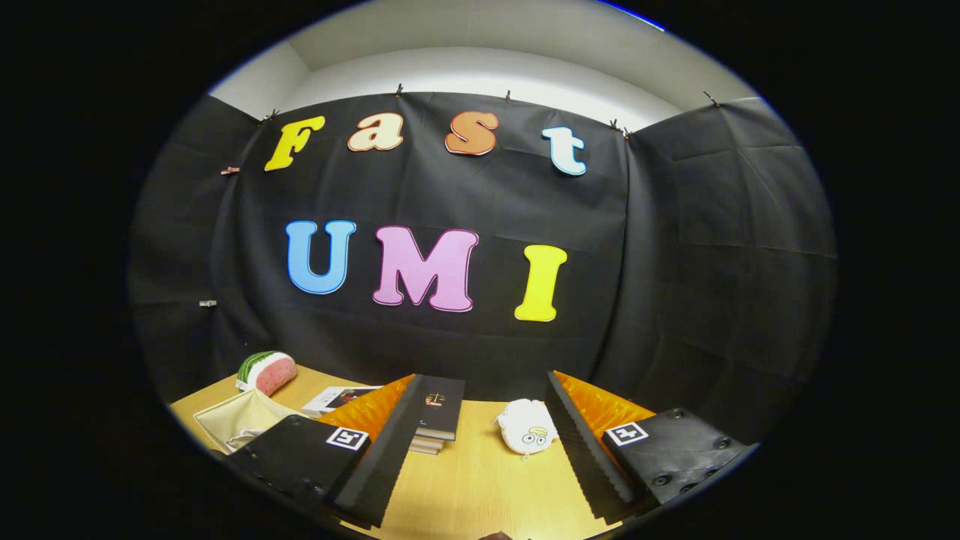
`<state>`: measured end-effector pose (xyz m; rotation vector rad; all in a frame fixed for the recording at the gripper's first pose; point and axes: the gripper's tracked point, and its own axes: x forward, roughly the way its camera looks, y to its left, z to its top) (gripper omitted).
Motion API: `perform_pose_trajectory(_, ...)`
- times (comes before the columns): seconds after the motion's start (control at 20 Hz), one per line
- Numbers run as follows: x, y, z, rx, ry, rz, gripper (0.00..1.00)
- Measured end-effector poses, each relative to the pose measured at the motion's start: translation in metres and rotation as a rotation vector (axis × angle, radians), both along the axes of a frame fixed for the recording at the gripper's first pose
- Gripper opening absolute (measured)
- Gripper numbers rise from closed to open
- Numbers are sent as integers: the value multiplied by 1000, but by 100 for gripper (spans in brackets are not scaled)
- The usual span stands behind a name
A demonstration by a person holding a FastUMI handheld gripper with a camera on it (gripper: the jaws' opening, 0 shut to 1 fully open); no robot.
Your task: Open the storage box then place both shoes into the box .Put the left shoe in first, then the right shoe, with the right side of both shoes facing outward in a uniform manner.
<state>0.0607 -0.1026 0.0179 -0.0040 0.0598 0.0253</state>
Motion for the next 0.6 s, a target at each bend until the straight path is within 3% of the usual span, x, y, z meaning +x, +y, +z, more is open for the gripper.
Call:
perform_pose_trajectory(0.25,2,7,-14,43,30,70,98)
perform_pose_trajectory(0.6,10,5,-19,54,36,101,96)
